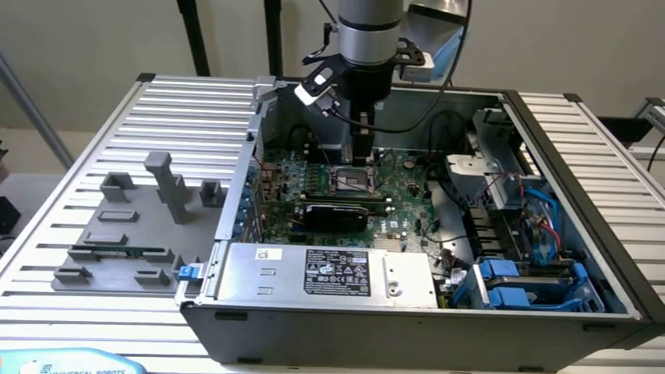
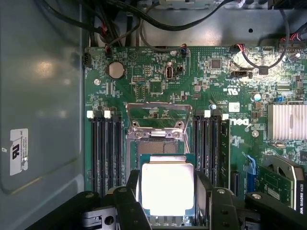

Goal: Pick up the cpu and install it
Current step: 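Place the cpu into insertion slot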

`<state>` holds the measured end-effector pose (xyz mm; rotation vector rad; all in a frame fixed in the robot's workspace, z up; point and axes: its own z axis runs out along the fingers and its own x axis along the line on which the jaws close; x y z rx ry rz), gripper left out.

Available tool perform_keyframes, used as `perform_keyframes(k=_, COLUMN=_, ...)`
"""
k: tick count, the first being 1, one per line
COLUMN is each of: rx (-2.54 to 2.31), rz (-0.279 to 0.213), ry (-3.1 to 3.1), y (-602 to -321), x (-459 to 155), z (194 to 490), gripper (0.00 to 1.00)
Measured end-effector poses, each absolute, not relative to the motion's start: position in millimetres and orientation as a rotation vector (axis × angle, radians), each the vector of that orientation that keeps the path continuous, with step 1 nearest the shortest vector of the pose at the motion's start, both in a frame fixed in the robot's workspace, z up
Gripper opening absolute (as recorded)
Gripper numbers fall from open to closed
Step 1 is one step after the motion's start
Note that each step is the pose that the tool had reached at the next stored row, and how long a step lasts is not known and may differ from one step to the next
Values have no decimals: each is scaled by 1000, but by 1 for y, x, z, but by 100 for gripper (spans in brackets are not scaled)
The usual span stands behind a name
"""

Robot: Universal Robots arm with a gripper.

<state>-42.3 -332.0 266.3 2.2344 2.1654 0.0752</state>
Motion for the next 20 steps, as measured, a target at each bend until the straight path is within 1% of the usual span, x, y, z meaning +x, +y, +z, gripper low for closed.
perform_keyframes(k=10, rx=2234, rz=75, ry=2166, y=-325, x=-42, z=248, gripper=55)
perform_keyframes(k=20, rx=2234, rz=75, ry=2166, y=-325, x=-42, z=230, gripper=55)
